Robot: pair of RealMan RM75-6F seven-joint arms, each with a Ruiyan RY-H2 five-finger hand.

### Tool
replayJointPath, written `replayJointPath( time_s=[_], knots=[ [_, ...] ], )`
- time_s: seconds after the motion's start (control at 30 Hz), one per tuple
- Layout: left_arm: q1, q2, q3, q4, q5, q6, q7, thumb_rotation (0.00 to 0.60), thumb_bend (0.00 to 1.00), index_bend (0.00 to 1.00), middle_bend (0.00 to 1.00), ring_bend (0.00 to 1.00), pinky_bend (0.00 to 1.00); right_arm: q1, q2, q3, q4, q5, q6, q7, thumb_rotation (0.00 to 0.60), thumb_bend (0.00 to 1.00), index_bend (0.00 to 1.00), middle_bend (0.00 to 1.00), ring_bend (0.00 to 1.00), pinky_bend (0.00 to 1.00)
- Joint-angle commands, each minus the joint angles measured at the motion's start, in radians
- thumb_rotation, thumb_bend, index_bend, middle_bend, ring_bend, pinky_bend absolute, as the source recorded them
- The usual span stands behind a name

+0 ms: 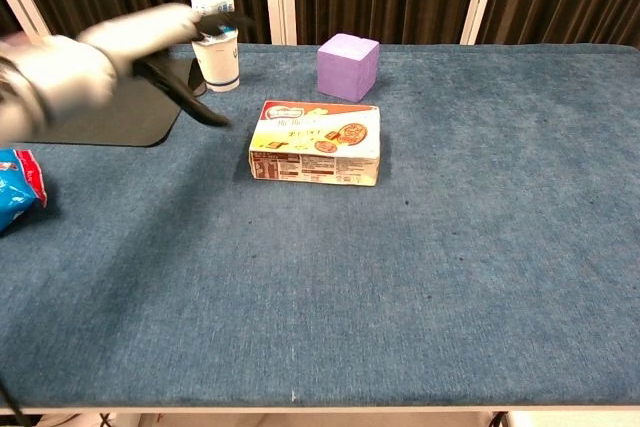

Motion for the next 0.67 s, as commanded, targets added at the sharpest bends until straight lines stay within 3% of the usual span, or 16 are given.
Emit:
replayJointPath(
  time_s=[0.03, 0.17, 0.3, 0.67],
  knots=[
    [0.136, 0.186, 0.035, -0.203, -0.029, 0.183, 0.175, 0.600, 0.06, 0.00, 0.02, 0.00, 0.00, 0.000, 0.002, 0.002, 0.019, -0.001, -0.002, 0.034, 0.600, 0.24, 0.00, 0.00, 0.00, 0.00],
    [0.254, 0.327, 0.095, -0.319, -0.011, 0.291, 0.206, 0.600, 0.06, 0.00, 0.03, 0.00, 0.00, 0.005, -0.006, 0.001, 0.053, -0.006, -0.010, 0.090, 0.600, 0.24, 0.00, 0.00, 0.00, 0.00],
    [0.357, 0.413, 0.155, -0.367, 0.026, 0.399, 0.239, 0.600, 0.06, 0.00, 0.03, 0.00, 0.00, 0.008, -0.022, 0.002, 0.085, -0.017, -0.005, 0.120, 0.600, 0.24, 0.00, 0.00, 0.00, 0.00],
    [0.600, 0.481, 0.283, -0.363, 0.124, 0.609, 0.144, 0.600, 0.06, 0.00, 0.03, 0.00, 0.00, 0.007, -0.054, 0.001, 0.093, -0.061, 0.045, 0.095, 0.600, 0.24, 0.00, 0.00, 0.00, 0.00]
  ],
)
